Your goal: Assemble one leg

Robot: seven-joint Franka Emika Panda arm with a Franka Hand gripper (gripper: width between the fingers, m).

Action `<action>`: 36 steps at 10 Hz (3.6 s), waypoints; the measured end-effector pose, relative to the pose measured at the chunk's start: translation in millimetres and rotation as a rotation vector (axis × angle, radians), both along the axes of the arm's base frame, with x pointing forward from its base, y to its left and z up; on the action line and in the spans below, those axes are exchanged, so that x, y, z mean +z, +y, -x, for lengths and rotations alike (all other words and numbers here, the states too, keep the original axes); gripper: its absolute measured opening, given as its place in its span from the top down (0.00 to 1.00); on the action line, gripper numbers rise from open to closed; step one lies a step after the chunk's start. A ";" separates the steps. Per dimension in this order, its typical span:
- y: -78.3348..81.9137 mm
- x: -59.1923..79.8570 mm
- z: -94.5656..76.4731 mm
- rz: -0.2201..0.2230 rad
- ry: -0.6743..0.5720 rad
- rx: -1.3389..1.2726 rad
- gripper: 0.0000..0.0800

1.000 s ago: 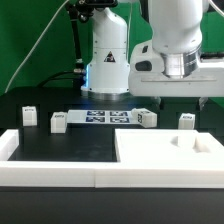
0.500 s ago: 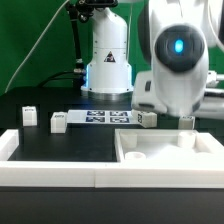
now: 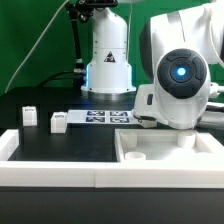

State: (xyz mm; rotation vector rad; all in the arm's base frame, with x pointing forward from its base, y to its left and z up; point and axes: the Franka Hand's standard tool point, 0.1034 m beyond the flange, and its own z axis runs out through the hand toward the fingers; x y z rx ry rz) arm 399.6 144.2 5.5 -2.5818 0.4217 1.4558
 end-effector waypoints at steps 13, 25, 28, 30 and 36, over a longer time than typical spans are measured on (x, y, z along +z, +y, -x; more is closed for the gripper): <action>-2.8 65.9 -18.7 -0.031 0.013 0.035 0.64; -16.8 98.1 -68.2 0.086 -1.043 0.300 0.64; -11.5 112.7 -83.8 0.073 -1.250 0.342 0.64; -11.5 112.7 -84.2 0.073 -1.249 0.342 0.63; -10.0 118.6 -169.5 0.010 -1.325 0.468 0.63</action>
Offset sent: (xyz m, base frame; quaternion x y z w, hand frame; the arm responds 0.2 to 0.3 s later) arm 0.0000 0.0000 0.0000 0.0000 0.0000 0.0000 1.0000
